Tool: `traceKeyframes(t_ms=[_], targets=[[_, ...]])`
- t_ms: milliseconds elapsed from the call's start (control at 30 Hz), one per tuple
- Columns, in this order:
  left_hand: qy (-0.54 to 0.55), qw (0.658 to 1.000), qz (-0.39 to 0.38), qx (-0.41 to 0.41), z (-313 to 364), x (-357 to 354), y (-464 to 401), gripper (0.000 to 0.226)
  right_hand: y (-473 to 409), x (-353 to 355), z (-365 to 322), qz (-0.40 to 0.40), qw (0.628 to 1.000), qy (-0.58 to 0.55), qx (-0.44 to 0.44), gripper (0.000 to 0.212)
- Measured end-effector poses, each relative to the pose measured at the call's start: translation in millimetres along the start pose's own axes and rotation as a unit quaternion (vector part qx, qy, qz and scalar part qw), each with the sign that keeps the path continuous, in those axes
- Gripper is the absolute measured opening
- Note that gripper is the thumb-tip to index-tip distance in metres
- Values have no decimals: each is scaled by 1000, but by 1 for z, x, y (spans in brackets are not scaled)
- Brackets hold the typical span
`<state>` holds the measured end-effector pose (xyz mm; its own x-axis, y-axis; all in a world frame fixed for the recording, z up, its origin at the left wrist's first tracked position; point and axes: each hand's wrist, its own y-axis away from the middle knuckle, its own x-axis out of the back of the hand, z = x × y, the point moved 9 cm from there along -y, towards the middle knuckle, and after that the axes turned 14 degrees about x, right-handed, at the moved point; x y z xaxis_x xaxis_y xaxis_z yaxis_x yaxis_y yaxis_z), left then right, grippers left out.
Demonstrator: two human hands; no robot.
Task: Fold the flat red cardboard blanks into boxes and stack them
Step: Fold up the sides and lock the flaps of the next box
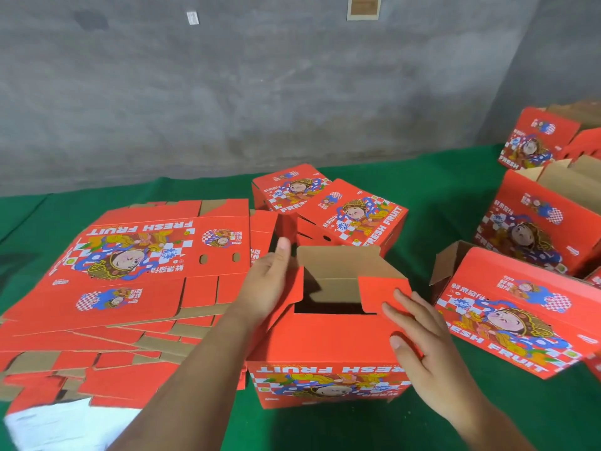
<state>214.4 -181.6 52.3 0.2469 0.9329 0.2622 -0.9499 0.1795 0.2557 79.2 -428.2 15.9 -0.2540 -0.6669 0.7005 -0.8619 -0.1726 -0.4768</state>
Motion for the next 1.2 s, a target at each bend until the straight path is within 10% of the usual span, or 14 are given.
traceKeyframes(t_ms=[267,400,500,633,800,900,1033,1133,1200], targets=[[54,996,-21,61,-12,8,7,34,-34,19,1,60,997,-15,-43,46],[14,996,-53,67,-8,2,5,25,-39,19,52,102,914,-199,-338,27],[-47,985,-108,125,-12,3,7,41,-47,8,59,102,880,-253,-388,44],[-100,981,-108,123,-13,1,8,47,-48,1,27,14,947,-144,-286,59],[-206,970,53,-116,-12,11,24,37,-46,-7,36,-12,975,-56,-214,61],[-261,963,47,-43,-39,15,23,71,-43,-12,35,-26,972,-80,-220,73],[-136,990,28,-27,-36,6,24,57,-52,-15,37,-22,975,-72,-210,74],[248,964,-48,81,-52,5,25,45,-49,-7,52,53,888,-300,-345,16],[211,972,-21,97,-57,8,27,42,-47,-8,47,47,893,-296,-336,15]])
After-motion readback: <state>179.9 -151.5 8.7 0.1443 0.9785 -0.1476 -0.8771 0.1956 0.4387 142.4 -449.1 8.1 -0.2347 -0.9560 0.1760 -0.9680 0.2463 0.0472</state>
